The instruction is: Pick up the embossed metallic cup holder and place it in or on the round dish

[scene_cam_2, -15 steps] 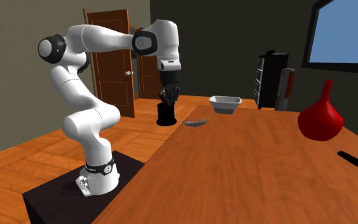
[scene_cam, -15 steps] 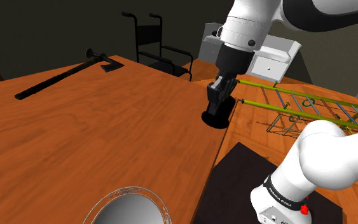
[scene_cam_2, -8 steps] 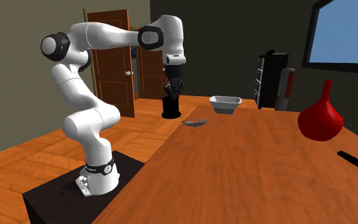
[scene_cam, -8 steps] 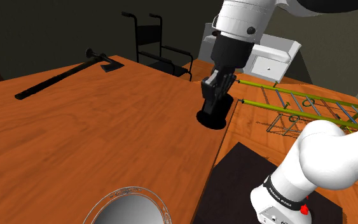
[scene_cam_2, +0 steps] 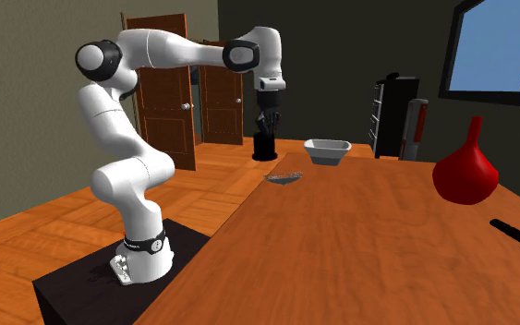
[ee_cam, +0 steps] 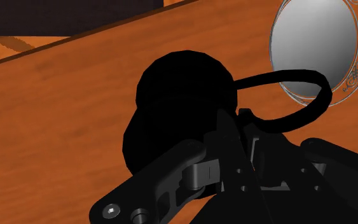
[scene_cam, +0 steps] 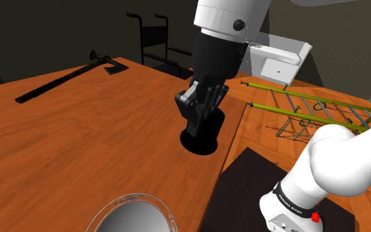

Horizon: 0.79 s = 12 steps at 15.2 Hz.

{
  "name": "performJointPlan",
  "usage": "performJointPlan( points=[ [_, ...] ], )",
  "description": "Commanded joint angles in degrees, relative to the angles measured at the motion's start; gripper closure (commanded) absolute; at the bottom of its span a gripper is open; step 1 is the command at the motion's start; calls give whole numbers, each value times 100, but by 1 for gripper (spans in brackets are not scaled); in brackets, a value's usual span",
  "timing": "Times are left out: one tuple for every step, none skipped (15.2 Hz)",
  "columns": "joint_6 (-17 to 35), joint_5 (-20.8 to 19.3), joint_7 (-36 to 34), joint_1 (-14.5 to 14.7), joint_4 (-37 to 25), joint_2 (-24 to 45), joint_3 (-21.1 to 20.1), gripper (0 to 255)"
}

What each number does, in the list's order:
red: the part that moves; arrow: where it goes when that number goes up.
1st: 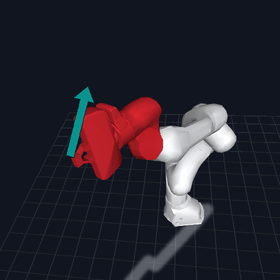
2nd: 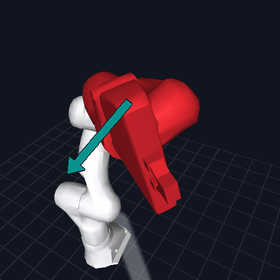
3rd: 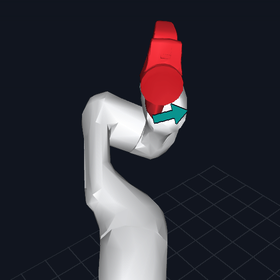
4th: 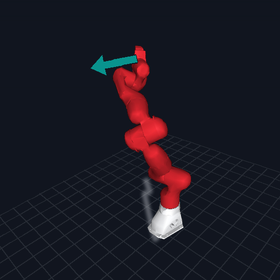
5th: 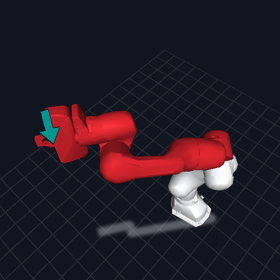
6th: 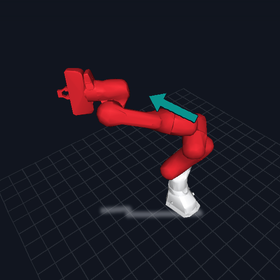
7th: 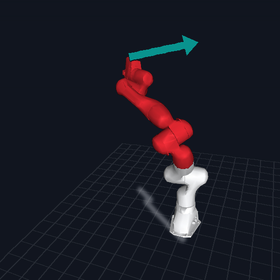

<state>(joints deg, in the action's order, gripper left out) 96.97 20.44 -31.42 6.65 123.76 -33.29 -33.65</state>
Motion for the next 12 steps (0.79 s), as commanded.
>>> performJointPlan(
  points=[
    [106,1,-301,-37,-238,270,-311,255],
    [136,-23,-460,-67,-396,424,-472,255],
    [165,-60,-624,-101,-559,585,-638,255],
    [194,-110,-794,-140,-729,756,-812,255],
    [221,-174,-970,-186,-905,936,-994,255],
    [248,-256,-1155,-236,-1088,1129,-1185,255],
    [273,-358,-1350,-291,-1278,1335,-1387,255],
    [297,-486,-1558,-347,-1474,1559,-1600,255],
    [318,-642,-1781,-408,-1678,1804,-1829,255],
    [335,-836,-2025,-465,-1891,2077,-2072,255],
    [346,-1078,-2296,-514,-2112,2386,-2330,255],
    [346,-1381,-2601,-537,-2345,2743,-2595,255]
  ],
)
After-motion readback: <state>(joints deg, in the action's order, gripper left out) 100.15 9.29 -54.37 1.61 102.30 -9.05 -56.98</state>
